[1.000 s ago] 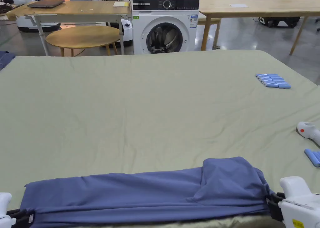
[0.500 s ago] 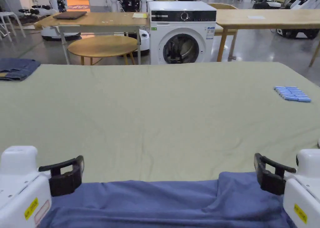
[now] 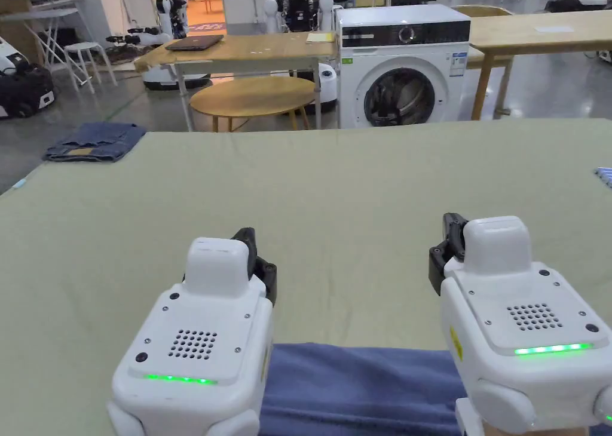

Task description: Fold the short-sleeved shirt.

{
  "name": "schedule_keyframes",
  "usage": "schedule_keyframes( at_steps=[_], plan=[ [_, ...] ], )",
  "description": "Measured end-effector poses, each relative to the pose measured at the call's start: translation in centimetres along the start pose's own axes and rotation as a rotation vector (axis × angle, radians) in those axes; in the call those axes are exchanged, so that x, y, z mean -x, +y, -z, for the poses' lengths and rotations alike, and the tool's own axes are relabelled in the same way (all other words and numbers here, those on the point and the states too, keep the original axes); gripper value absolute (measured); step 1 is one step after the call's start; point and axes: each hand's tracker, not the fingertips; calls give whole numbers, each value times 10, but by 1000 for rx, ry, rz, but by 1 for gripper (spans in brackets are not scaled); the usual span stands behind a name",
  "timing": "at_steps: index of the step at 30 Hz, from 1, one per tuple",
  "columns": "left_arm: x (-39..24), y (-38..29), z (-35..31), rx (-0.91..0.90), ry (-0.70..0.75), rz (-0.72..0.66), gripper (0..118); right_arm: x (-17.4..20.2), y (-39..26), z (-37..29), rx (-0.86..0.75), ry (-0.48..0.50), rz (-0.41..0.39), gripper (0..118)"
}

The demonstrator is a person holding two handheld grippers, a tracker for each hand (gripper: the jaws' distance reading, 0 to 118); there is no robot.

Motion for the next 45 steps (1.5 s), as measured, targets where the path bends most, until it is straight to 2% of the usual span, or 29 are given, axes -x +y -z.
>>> schedule_keyframes(
  at_steps=[3, 8, 10, 12, 13, 14, 15, 16, 17, 19, 20, 22, 24, 26, 27, 29, 31, 34, 38, 42, 43, 44, 45],
  plan=[
    [12, -9, 7, 79, -50, -32, 0, 0, -7, 3, 50, 12, -36, 0],
    [70, -16, 15, 230, -176, -233, 0, -7, -14, 3, 86, 29, -30, 0],
    [118, -24, 21, 332, -317, -409, 0, -12, -15, 1, 102, 59, -53, 0],
    [167, -37, 27, 402, -398, -597, 2, -14, -15, 2, 114, 54, -88, 0],
    [192, -46, 34, 487, -454, -686, 26, -15, -15, 2, 119, 62, -86, 0],
    [212, -53, 39, 564, -513, -775, 65, -16, -15, 3, 125, 66, -86, 0],
    [235, -68, 44, 639, -606, -872, 111, -15, -15, 5, 133, 68, -86, 0],
    [254, -84, 46, 667, -691, -938, 118, -14, -16, 7, 142, 73, -86, 0],
    [265, -93, 46, 692, -724, -957, 118, -13, -17, 9, 155, 83, -87, 0],
    [286, -112, 48, 704, -601, -856, 118, -7, -21, 13, 178, 93, -102, 0],
    [298, -124, 49, 676, -596, -896, 118, -5, -23, 15, 185, 99, -117, 0],
    [305, -144, 51, 728, -627, -1056, 118, 3, -26, 18, 201, 105, -148, 0],
    [310, -167, 55, 756, -624, -1147, 118, 9, -30, 21, 217, 113, -161, 0],
    [305, -184, 60, 790, -625, -1146, 118, 15, -33, 25, 230, 118, -167, 0],
    [298, -193, 65, 845, -629, -1101, 118, 17, -36, 28, 236, 122, -166, 0],
    [284, -215, 77, 918, -672, -1081, 118, 24, -41, 34, 252, 125, -166, 0],
    [287, -220, 88, 819, -829, -1120, 118, 31, -45, 39, 268, 121, -179, 0],
    [279, -226, 113, 904, -890, -1158, 118, 41, -47, 43, 273, 133, -184, 0],
    [253, -224, 129, 929, -964, -1119, 118, 52, -49, 50, 276, 149, -188, 0],
    [221, -222, 143, 943, -1011, -1083, 115, 57, -52, 57, 291, 160, -151, 0],
    [215, -219, 145, 945, -1018, -1039, 102, 57, -53, 57, 293, 160, -150, 0],
    [212, -216, 147, 947, -1025, -1003, 72, 57, -53, 57, 295, 160, -152, 0],
    [212, -212, 148, 967, -1027, -958, 25, 58, -54, 57, 296, 162, -157, 0]
  ],
)
